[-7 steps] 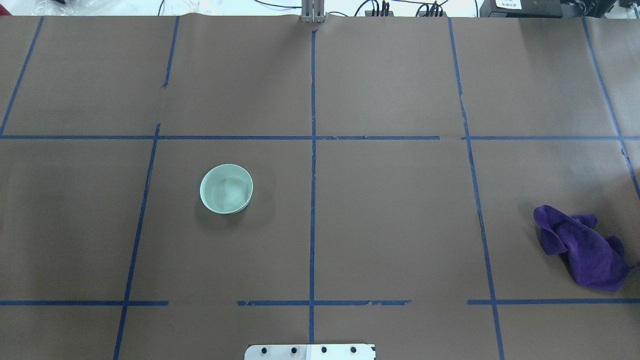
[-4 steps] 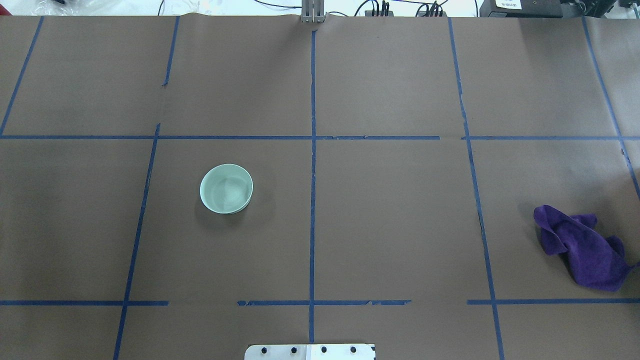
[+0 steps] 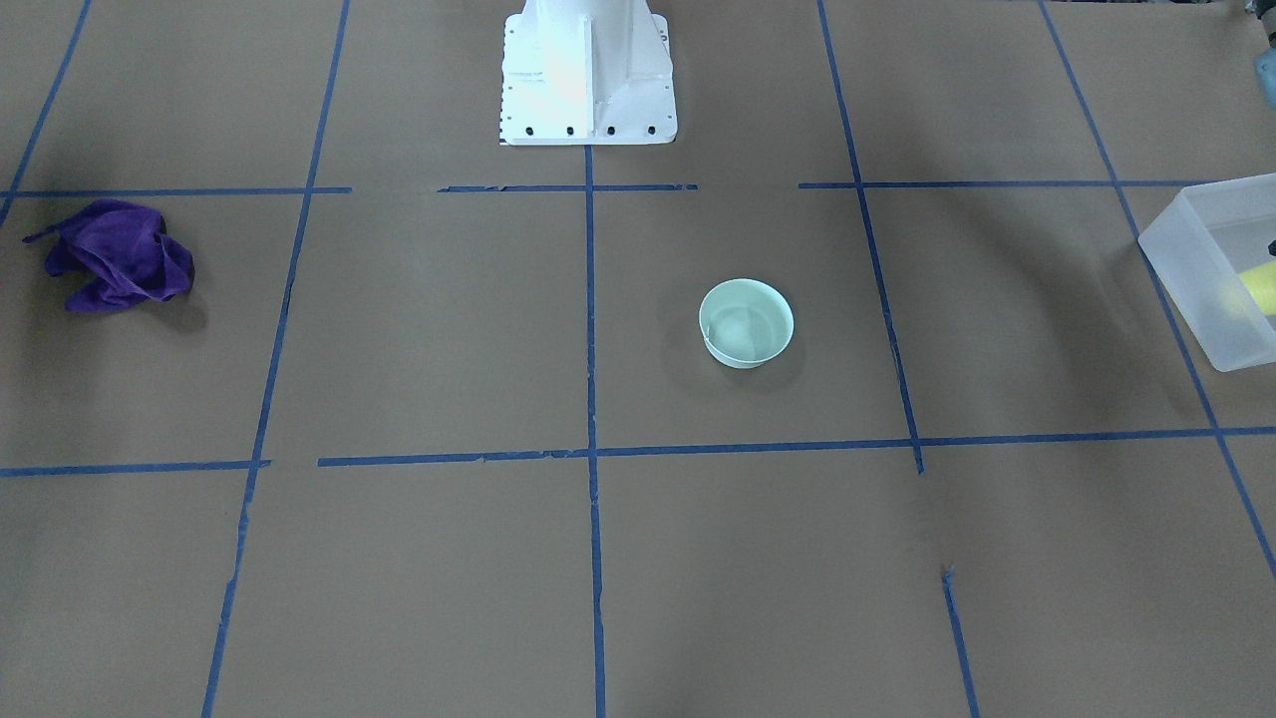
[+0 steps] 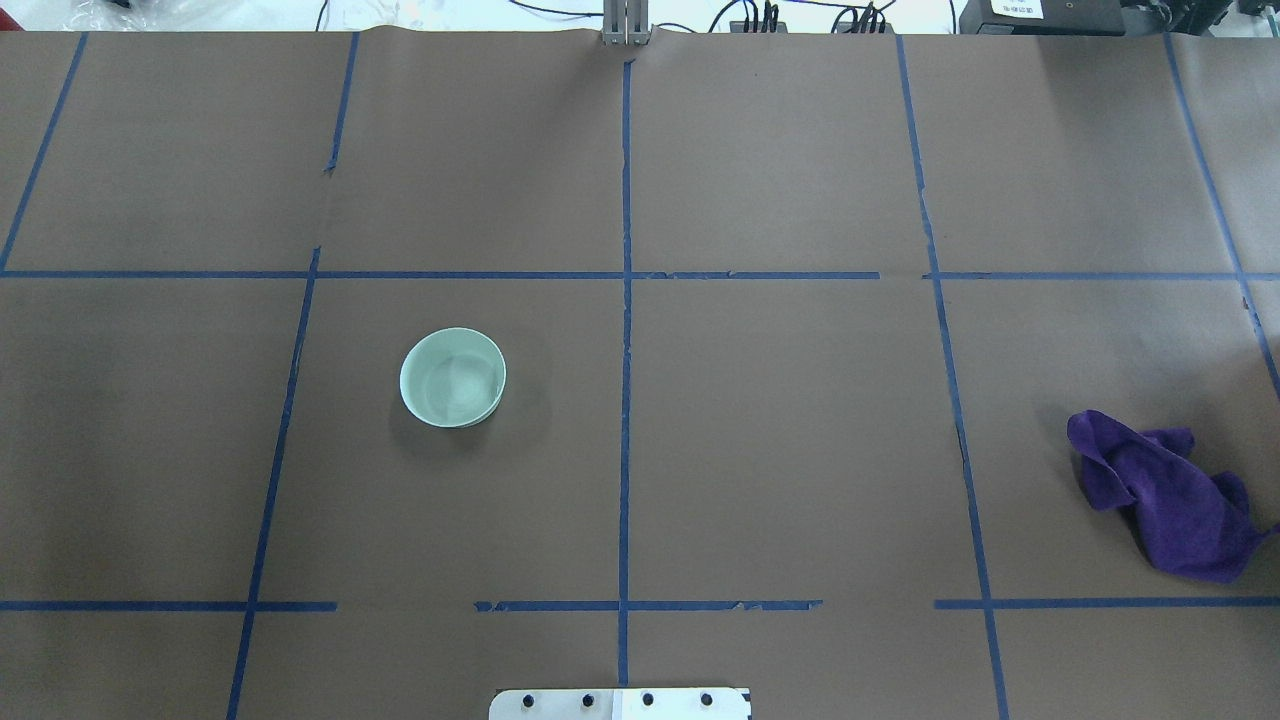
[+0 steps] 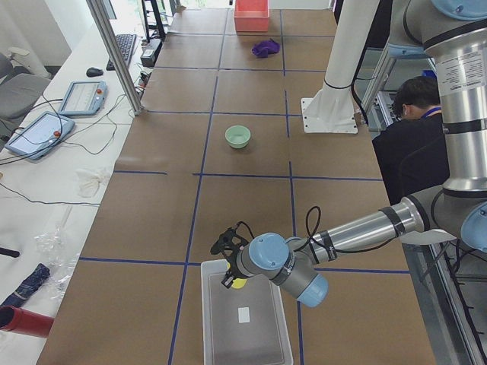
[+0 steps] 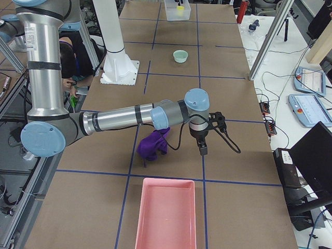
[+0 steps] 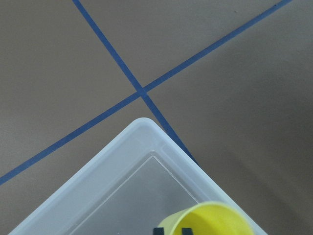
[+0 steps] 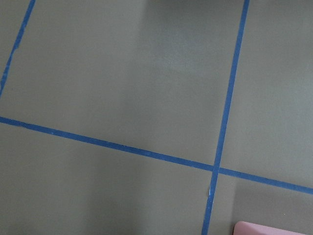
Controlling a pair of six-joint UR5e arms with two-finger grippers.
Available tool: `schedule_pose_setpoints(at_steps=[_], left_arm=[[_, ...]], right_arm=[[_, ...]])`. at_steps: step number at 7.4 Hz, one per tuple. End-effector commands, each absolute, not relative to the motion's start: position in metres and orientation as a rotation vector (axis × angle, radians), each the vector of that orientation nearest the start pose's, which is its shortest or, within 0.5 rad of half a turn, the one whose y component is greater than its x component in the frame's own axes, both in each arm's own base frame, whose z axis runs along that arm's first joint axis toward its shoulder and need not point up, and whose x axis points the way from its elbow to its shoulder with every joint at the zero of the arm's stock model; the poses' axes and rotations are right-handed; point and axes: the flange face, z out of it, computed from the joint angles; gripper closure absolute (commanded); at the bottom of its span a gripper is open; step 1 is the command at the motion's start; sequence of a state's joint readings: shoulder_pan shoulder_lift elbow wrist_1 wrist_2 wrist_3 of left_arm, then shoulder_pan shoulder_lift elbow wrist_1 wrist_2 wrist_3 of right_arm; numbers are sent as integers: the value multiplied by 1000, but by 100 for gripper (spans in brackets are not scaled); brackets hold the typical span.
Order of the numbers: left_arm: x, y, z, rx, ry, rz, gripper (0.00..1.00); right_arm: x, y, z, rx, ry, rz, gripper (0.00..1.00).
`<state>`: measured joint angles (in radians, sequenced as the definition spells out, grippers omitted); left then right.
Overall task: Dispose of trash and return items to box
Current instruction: 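Lower the right gripper onto the purple cloth and grasp it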
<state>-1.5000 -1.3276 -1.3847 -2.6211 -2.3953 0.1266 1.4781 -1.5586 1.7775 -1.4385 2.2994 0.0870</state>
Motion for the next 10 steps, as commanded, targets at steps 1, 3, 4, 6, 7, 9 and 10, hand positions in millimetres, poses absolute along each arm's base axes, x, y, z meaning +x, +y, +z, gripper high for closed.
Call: schedule_pose_setpoints(at_steps=[1, 3, 4, 6, 7, 9, 10], left_arm=[[-32, -396, 700, 670, 777, 449, 0], [-30, -432, 613, 669, 794, 400, 0], [-29, -454, 582, 667, 793, 398, 0], [-26, -476, 559, 690, 793, 409, 0], [-27, -481, 554, 693, 792, 409, 0], [-26, -486, 547, 706, 791, 415, 0], [-25, -488, 546, 709, 791, 417, 0]], right_arm=[[10, -508, 511, 310, -755, -166, 0], [-23, -504, 488, 318, -767, -207, 0], [-49, -496, 484, 283, -785, -157, 0], [-115, -434, 529, 368, -758, -51, 1], [-143, -410, 538, 364, -775, -87, 4], [-205, -381, 532, 381, -742, -226, 8], [-222, -362, 546, 382, -682, -270, 9]])
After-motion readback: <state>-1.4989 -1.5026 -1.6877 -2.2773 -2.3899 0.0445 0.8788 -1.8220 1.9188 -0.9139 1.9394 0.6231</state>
